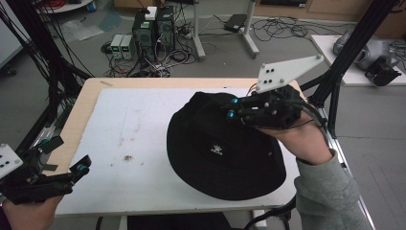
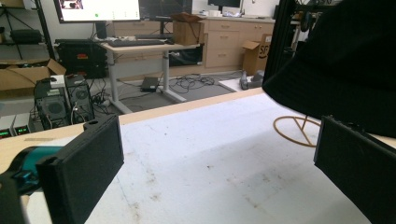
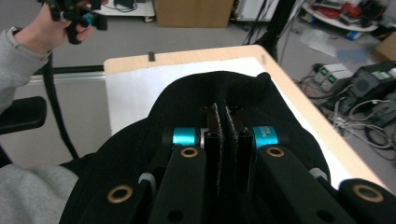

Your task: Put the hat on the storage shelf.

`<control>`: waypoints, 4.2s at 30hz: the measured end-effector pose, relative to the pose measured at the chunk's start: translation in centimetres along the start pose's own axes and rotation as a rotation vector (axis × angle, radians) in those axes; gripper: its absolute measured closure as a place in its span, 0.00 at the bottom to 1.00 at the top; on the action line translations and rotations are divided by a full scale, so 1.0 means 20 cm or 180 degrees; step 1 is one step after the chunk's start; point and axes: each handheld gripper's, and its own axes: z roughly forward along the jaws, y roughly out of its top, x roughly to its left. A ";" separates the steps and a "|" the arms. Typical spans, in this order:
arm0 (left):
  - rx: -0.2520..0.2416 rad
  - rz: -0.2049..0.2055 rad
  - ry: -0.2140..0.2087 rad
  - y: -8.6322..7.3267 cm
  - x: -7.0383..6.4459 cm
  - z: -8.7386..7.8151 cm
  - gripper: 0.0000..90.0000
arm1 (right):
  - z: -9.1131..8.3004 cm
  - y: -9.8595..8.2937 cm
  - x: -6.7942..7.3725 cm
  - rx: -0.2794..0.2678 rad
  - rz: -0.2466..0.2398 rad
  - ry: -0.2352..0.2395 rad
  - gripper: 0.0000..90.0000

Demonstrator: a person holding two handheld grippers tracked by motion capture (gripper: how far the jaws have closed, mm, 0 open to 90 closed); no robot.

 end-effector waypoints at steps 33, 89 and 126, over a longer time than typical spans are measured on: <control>0.0007 -0.0102 0.0014 -0.02 0.07 0.04 0.02 | -0.34 0.15 -0.45 -0.0090 0.0243 -0.0558 0.97; 0.0116 -0.0084 -0.0138 -0.04 0.02 0.16 0.02 | -0.12 -0.55 -0.91 0.0010 0.1098 -0.0799 0.97; 0.0131 -0.0035 -0.0273 -0.03 -0.01 0.22 0.02 | -0.30 -0.71 -0.66 -0.0586 0.1180 -0.1167 0.02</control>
